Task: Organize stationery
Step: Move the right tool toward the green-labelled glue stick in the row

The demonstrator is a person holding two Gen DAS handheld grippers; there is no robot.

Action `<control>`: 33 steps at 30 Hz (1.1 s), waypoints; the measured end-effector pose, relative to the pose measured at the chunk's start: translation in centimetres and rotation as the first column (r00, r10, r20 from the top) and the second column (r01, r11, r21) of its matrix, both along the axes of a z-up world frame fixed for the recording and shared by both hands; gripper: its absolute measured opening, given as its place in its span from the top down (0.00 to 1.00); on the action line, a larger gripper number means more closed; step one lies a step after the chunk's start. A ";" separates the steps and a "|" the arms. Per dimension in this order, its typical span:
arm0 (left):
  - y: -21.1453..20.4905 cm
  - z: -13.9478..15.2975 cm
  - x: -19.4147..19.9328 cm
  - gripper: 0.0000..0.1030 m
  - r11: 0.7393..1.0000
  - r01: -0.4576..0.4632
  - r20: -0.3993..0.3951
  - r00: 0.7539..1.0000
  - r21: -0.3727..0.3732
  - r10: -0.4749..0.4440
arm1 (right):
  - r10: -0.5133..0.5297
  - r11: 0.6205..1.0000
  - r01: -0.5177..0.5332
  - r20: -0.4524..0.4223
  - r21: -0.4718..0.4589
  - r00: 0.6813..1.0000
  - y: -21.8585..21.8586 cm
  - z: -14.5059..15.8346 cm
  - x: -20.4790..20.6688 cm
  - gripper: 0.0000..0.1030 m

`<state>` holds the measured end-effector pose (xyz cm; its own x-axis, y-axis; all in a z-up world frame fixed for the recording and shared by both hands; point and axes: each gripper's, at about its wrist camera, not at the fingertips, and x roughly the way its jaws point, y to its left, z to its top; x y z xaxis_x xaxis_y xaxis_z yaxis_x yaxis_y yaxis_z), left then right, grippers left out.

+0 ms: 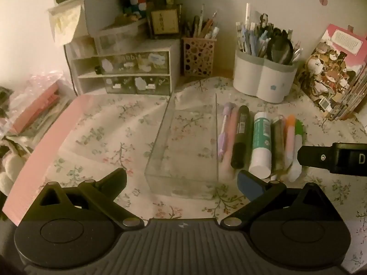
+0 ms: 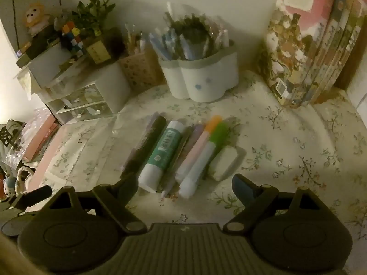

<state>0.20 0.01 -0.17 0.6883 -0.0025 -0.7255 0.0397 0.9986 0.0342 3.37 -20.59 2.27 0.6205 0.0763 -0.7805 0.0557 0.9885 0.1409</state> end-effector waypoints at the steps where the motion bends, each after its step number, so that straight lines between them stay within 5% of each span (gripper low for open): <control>1: 0.0 -0.2 0.2 0.05 1.000 0.001 -0.004 1.000 -0.001 -0.001 | 0.000 1.000 0.000 -0.002 0.000 1.000 0.0 -0.1 0.1 0.23; 14: 0.0 -3.0 1.3 0.07 1.000 0.029 0.021 0.999 -0.011 -0.029 | -0.045 0.999 0.045 -0.008 0.011 0.999 -1.5 -1.0 1.3 0.23; 19: 0.4 -3.9 1.5 0.28 0.999 0.019 0.036 0.999 -0.041 -0.018 | -0.045 0.999 0.045 0.000 0.005 0.999 -1.5 -0.9 1.4 0.23; 33: 0.3 -5.3 0.3 0.29 1.000 0.022 0.117 0.993 -0.009 -0.021 | 0.007 0.998 -0.006 0.010 -0.059 1.000 0.9 -0.5 1.7 0.24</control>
